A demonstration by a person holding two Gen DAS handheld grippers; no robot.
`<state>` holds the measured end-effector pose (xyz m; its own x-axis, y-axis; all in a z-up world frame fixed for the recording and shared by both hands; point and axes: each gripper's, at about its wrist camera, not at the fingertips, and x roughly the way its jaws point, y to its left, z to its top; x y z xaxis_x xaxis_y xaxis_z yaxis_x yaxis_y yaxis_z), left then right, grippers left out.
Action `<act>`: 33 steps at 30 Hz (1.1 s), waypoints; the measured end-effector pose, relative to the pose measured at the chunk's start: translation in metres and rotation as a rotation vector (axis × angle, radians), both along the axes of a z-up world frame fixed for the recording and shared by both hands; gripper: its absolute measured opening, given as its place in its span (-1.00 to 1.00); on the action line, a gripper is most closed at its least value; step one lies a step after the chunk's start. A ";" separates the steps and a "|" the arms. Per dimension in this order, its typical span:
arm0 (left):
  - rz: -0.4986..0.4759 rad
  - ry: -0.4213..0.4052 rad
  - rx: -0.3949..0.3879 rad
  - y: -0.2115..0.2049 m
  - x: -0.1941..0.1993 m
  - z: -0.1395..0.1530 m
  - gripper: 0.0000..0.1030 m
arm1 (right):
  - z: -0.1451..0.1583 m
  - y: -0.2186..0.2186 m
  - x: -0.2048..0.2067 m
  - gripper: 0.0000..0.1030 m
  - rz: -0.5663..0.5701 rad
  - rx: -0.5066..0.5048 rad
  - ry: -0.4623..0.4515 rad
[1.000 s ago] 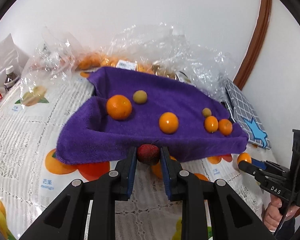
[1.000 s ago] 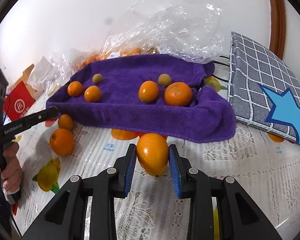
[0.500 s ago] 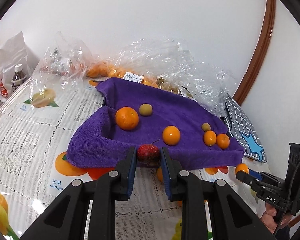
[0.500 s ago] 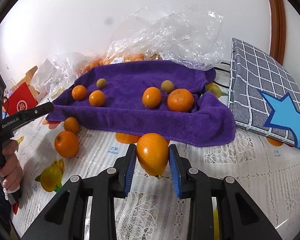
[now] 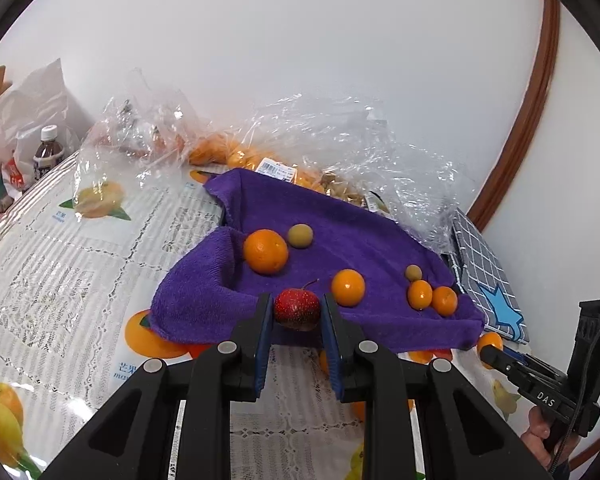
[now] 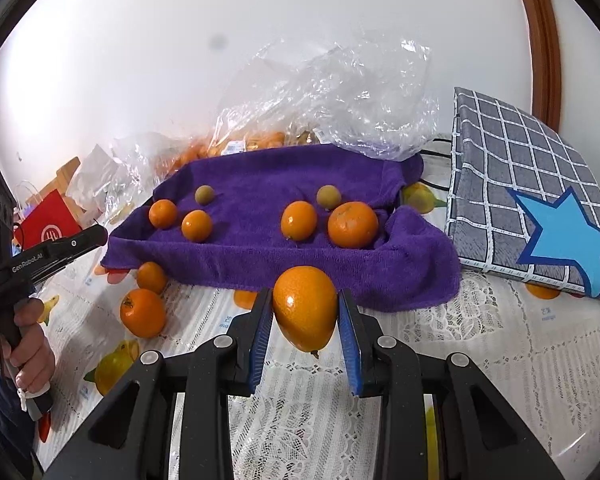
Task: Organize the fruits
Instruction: 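Release the red fruit onto the towel with the left gripper while the right gripper releases its fruit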
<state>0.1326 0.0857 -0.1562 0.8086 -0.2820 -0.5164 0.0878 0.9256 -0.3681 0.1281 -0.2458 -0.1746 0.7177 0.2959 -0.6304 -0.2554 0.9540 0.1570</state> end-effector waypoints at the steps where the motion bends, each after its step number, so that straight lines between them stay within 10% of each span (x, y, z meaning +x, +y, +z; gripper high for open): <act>1: 0.006 0.001 0.000 0.001 0.000 0.000 -0.56 | -0.001 -0.001 0.001 -0.37 -0.001 0.003 0.004; 22: 0.059 -0.020 -0.038 -0.002 0.053 0.041 -0.56 | 0.053 0.002 0.073 -0.37 -0.025 -0.056 -0.085; 33: 0.049 0.045 -0.019 -0.032 0.101 0.015 -0.56 | 0.004 0.006 0.141 -0.37 -0.070 -0.063 0.049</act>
<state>0.2334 0.0540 -0.1413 0.7975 -0.2532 -0.5476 0.0258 0.9211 -0.3884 0.2688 -0.2400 -0.1708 0.7028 0.2054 -0.6811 -0.1817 0.9775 0.1073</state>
